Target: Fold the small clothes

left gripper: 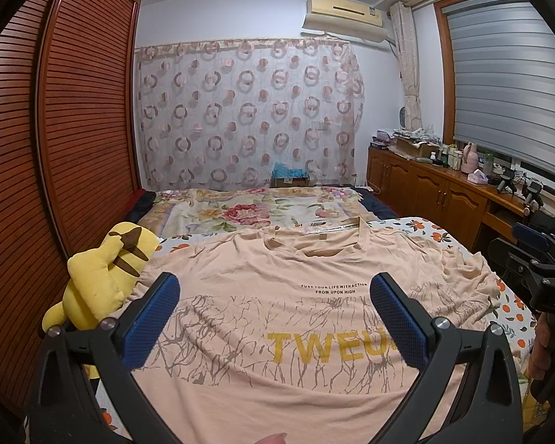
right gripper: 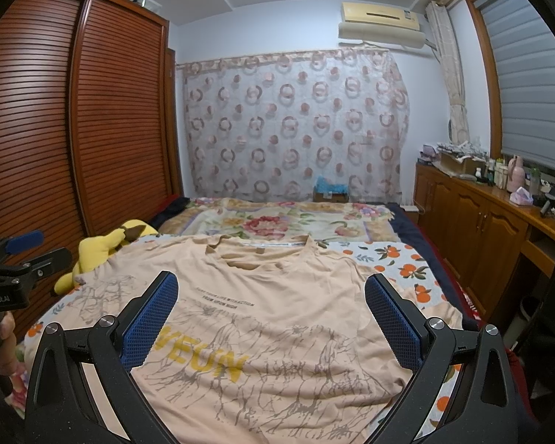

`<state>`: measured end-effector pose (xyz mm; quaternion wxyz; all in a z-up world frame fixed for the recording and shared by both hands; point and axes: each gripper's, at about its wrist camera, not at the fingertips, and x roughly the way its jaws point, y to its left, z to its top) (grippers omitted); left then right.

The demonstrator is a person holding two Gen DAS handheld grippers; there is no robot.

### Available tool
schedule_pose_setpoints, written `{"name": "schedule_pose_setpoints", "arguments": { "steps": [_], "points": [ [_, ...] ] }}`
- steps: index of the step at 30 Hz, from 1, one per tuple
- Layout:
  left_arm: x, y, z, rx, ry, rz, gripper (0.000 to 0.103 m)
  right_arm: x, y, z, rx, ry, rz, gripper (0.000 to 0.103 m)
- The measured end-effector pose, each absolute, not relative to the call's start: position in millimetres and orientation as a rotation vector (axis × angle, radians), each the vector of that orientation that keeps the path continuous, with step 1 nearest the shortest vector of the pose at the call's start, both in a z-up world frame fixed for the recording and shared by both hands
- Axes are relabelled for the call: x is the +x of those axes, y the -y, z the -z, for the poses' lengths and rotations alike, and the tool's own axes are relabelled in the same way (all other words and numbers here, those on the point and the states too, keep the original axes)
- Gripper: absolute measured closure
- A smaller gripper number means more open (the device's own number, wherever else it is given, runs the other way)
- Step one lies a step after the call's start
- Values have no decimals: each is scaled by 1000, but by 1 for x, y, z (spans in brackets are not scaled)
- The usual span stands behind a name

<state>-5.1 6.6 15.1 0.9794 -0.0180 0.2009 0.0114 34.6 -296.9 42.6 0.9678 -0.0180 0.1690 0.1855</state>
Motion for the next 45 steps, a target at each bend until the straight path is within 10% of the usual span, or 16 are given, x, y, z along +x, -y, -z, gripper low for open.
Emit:
{"name": "schedule_pose_setpoints", "arguments": {
  "steps": [45],
  "points": [
    [28, -80, 40, -61, -563, -90, 0, 57, 265, -15, -104, -455, -518, 0]
  ]
}}
